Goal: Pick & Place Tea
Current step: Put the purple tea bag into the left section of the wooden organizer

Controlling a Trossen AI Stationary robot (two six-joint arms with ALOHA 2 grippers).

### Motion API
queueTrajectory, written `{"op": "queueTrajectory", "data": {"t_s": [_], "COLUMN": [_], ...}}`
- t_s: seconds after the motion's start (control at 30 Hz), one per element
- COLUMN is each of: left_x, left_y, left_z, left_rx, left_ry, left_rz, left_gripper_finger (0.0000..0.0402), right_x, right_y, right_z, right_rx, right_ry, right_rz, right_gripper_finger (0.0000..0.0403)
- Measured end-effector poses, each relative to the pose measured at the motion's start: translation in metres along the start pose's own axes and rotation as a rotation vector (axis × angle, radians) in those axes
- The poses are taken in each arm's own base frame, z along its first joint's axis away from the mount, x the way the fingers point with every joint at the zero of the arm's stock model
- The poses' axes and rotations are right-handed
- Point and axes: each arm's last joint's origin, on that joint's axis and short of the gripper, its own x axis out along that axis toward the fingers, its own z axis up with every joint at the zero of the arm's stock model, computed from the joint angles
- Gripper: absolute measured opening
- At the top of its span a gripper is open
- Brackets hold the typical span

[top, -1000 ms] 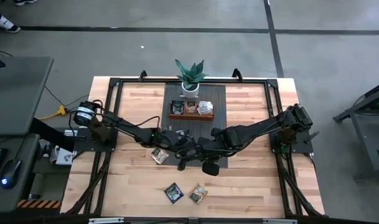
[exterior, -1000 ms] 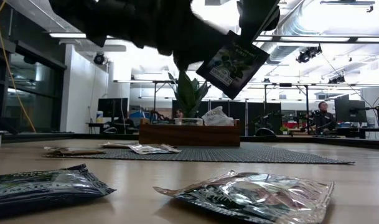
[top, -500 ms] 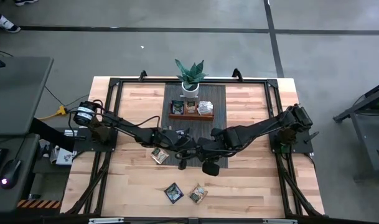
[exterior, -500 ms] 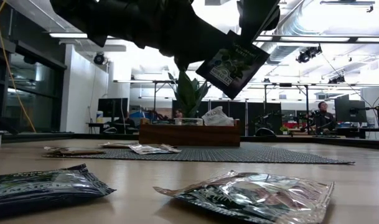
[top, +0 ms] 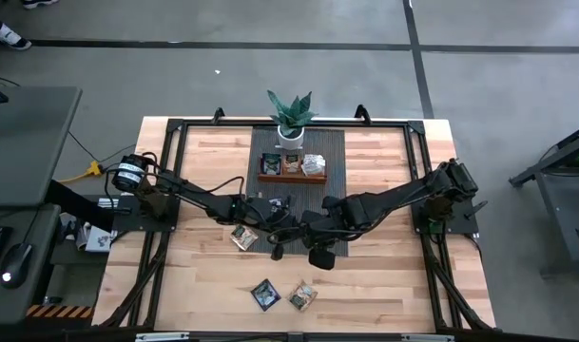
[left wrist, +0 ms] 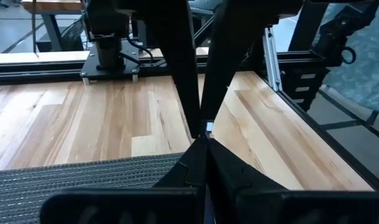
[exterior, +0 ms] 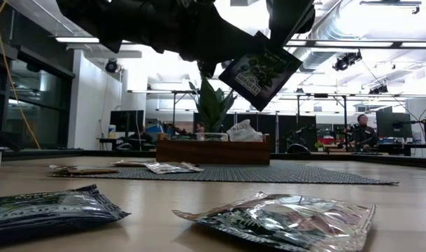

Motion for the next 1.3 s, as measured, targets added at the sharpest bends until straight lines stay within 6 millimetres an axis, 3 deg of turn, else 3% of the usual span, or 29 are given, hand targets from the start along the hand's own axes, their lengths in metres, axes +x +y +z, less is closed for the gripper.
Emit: {"op": "queueTrajectory", "data": {"t_s": [0.3, 0.63, 0.93, 1.1, 1.3], "left_x": [0.000, 0.000, -0.005, -0.030, -0.089], "left_y": [0.000, 0.003, 0.023, 0.048, 0.073], "left_z": [0.000, -0.003, -0.011, -0.040, -0.076], "left_rx": [-0.011, 0.014, 0.016, -0.031, -0.119], "left_ry": [0.003, 0.029, 0.045, -0.060, -0.268], "left_rz": [-0.004, 0.041, 0.087, 0.143, 0.242], "left_gripper_finger": [0.0000, 0.0000, 0.0000, 0.0000, 0.0000], "right_x": [0.000, -0.002, -0.033, -0.041, -0.033], "right_y": [0.002, -0.004, -0.012, -0.002, 0.010], "right_z": [0.001, -0.003, -0.028, -0.038, -0.049], "right_rx": [0.019, 0.050, 0.094, 0.104, 0.119], "right_ry": [-0.019, -0.016, -0.074, -0.133, -0.166], "right_rz": [0.012, -0.093, -0.342, -0.364, -0.366], "right_gripper_finger": [0.0016, 0.0142, 0.0210, 0.0216, 0.0216]}}
